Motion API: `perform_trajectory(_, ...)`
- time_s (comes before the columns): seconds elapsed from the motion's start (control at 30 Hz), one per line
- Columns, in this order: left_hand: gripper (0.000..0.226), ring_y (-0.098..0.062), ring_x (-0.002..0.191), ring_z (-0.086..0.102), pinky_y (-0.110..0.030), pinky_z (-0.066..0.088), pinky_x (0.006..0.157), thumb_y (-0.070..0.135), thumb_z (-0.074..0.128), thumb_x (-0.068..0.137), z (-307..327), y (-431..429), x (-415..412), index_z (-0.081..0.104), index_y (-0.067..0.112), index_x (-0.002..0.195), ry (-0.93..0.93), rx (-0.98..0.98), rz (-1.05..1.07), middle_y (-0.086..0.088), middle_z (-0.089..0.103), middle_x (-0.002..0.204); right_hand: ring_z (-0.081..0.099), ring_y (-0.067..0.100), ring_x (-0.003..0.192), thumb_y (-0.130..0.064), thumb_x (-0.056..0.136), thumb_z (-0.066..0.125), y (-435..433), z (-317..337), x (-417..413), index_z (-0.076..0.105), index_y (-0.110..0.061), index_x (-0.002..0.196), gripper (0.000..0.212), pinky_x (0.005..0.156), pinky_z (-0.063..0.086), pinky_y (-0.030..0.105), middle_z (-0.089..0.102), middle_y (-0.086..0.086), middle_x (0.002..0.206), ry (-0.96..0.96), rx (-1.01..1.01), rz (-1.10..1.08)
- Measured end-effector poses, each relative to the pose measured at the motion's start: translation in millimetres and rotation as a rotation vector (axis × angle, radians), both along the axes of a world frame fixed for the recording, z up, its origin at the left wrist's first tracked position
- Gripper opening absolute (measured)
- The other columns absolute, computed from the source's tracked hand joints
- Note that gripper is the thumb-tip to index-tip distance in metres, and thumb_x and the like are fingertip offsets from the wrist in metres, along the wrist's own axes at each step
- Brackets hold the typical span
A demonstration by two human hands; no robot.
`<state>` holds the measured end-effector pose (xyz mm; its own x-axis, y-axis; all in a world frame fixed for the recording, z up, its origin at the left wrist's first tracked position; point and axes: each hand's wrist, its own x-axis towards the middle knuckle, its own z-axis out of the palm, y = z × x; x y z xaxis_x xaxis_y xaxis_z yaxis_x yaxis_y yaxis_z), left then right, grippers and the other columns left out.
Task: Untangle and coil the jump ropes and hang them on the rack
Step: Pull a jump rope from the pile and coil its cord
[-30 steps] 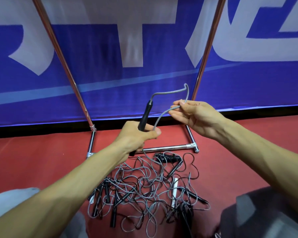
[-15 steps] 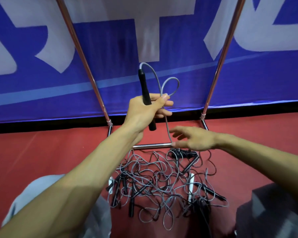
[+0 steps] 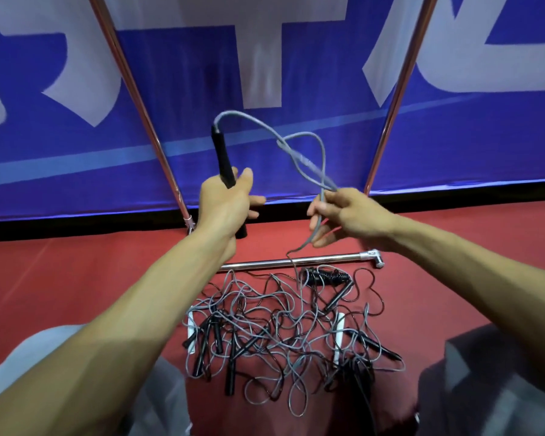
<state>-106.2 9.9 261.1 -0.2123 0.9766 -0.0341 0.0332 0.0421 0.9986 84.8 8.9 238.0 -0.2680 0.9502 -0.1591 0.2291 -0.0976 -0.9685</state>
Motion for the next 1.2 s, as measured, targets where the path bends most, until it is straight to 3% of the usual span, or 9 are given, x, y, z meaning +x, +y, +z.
perform_trajectory(0.13, 0.020, -0.015, 0.085, 0.063, -0.025, 0.048, 0.074, 0.013, 0.060, 0.095, -14, -8, 11, 0.064, 0.013, 0.115, 0.143, -0.120, -0.247, -0.003, 0.068, 0.099, 0.067, 0.022, 0.056, -0.009, 0.102, 0.039, 3, 15, 7, 0.054, -0.004, 0.085, 0.023, 0.058, 0.060, 0.032, 0.060, 0.012, 0.072, 0.206, -0.003, -0.111)
perform_trajectory(0.27, 0.020, -0.005, 0.094, 0.059, -0.015, 0.042, 0.083, 0.016, 0.062, 0.094, -21, -20, 25, 0.070, 0.019, 0.113, 0.344, -0.107, -0.546, 0.003, 0.069, 0.105, 0.069, 0.022, 0.058, -0.012, 0.100, 0.045, 6, 21, 13, 0.057, -0.004, 0.088, 0.019, 0.058, 0.060, 0.032, 0.066, 0.006, 0.067, 0.401, -0.057, -0.169)
perform_trajectory(0.43, 0.015, -0.010, 0.084, 0.070, -0.021, 0.050, 0.078, 0.013, 0.059, 0.096, -24, -18, 29, 0.072, 0.020, 0.095, 0.366, -0.052, -0.547, 0.002, 0.075, 0.088, 0.071, 0.023, 0.065, -0.009, 0.097, 0.050, 6, 21, 22, 0.060, 0.003, 0.095, 0.015, 0.060, 0.060, 0.032, 0.070, 0.011, 0.073, 0.458, -0.107, -0.210)
perform_trajectory(0.6, 0.014, -0.019, 0.069, 0.072, -0.025, 0.057, 0.064, 0.012, 0.058, 0.097, -16, -13, 24, 0.069, 0.012, 0.088, 0.302, -0.036, -0.402, -0.008, 0.073, 0.079, 0.066, 0.021, 0.061, -0.006, 0.097, 0.050, 7, 14, 29, 0.065, 0.001, 0.087, 0.019, 0.062, 0.059, 0.029, 0.068, 0.016, 0.081, 0.059, -0.120, -0.213)
perform_trajectory(0.7, 0.012, -0.019, 0.062, 0.072, -0.020, 0.056, 0.053, 0.013, 0.063, 0.094, -7, -10, 20, 0.067, 0.004, 0.087, 0.136, -0.094, -0.310, -0.013, 0.073, 0.078, 0.066, 0.023, 0.077, -0.005, 0.093, 0.051, 8, 1, 41, 0.069, -0.009, 0.083, 0.021, 0.070, 0.054, 0.029, 0.071, 0.011, 0.090, -0.731, 0.036, -0.044)
perform_trajectory(0.77, 0.012, -0.020, 0.062, 0.073, -0.020, 0.056, 0.052, 0.013, 0.065, 0.092, -2, -10, 17, 0.065, 0.002, 0.086, -0.009, -0.121, -0.272, -0.013, 0.074, 0.076, 0.065, 0.020, 0.087, -0.005, 0.089, 0.050, 7, -2, 41, 0.071, -0.014, 0.091, 0.023, 0.074, 0.050, 0.026, 0.072, 0.005, 0.096, -1.040, 0.107, 0.048)
perform_trajectory(0.97, 0.010, -0.027, 0.078, 0.075, -0.025, 0.058, 0.060, 0.013, 0.065, 0.092, 13, -8, 12, 0.061, 0.004, 0.090, -0.392, -0.093, -0.214, -0.013, 0.075, 0.082, 0.059, 0.017, 0.111, 0.017, 0.084, 0.046, -5, -4, 17, 0.056, -0.002, 0.124, 0.045, 0.090, 0.048, 0.017, 0.062, 0.009, 0.120, -0.560, -0.007, 0.361)
perform_trajectory(1.1, 0.013, -0.026, 0.078, 0.075, -0.025, 0.058, 0.062, 0.014, 0.065, 0.092, 19, -9, 8, 0.061, 0.002, 0.094, -0.514, -0.100, -0.185, -0.011, 0.076, 0.084, 0.063, 0.021, 0.094, -0.013, 0.093, 0.059, -7, -17, 1, 0.061, -0.007, 0.111, 0.019, 0.092, 0.050, 0.037, 0.067, 0.009, 0.103, -0.615, 0.129, 0.423)
perform_trajectory(1.2, 0.014, -0.023, 0.076, 0.075, -0.023, 0.058, 0.062, 0.015, 0.063, 0.094, 20, -10, 6, 0.062, 0.001, 0.096, -0.521, -0.077, -0.161, -0.010, 0.076, 0.083, 0.066, 0.026, 0.083, -0.022, 0.096, 0.055, -7, -23, -6, 0.064, -0.009, 0.091, 0.016, 0.078, 0.052, 0.034, 0.070, 0.007, 0.088, -0.788, 0.247, 0.381)
